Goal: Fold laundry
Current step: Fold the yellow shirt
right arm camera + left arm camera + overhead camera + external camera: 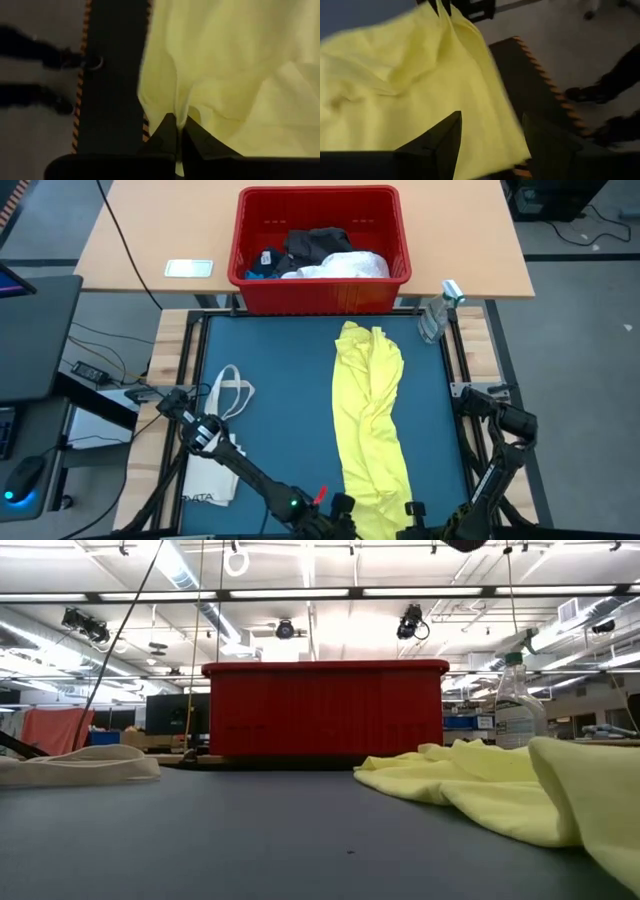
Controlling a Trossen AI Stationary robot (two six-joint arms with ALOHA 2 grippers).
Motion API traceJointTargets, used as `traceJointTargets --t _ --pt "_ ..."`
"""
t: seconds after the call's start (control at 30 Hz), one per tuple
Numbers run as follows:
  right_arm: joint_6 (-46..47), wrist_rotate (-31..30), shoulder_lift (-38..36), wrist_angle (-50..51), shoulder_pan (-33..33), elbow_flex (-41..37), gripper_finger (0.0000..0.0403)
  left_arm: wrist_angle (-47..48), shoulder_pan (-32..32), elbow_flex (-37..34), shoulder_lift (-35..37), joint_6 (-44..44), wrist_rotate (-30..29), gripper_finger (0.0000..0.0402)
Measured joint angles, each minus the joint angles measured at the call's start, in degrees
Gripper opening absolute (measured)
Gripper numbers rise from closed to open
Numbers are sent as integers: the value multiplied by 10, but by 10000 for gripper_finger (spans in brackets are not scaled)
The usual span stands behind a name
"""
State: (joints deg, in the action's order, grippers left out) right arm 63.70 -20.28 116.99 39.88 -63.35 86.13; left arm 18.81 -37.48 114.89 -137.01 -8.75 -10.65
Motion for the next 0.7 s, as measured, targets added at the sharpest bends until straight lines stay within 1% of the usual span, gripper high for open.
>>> traceJointTargets --t 0.07,0.13,0.23,0.3,0.33,0.4,0.47,0.7 --pt "46 -13 0 8 0 0 10 2 -1 0 0 37 -18 225" --pt "72 -22 0 9 2 0 10 -1 -5 0 -4 53 -31 231" --pt "105 -27 0 10 4 0 10 -4 -11 0 -16 51 -32 242" --pt "136 -29 0 17 4 0 10 -23 -14 0 -28 51 -29 251" --pt "153 -35 0 25 4 0 10 -21 -16 0 -32 52 -28 254" --pt "192 -53 -1 48 5 0 10 -50 -20 0 -44 51 -30 260" --pt "226 -58 -1 70 14 0 10 -59 -23 0 -55 57 -42 263" --pt "251 -57 -1 76 29 0 10 -101 -27 3 -77 94 -77 263"
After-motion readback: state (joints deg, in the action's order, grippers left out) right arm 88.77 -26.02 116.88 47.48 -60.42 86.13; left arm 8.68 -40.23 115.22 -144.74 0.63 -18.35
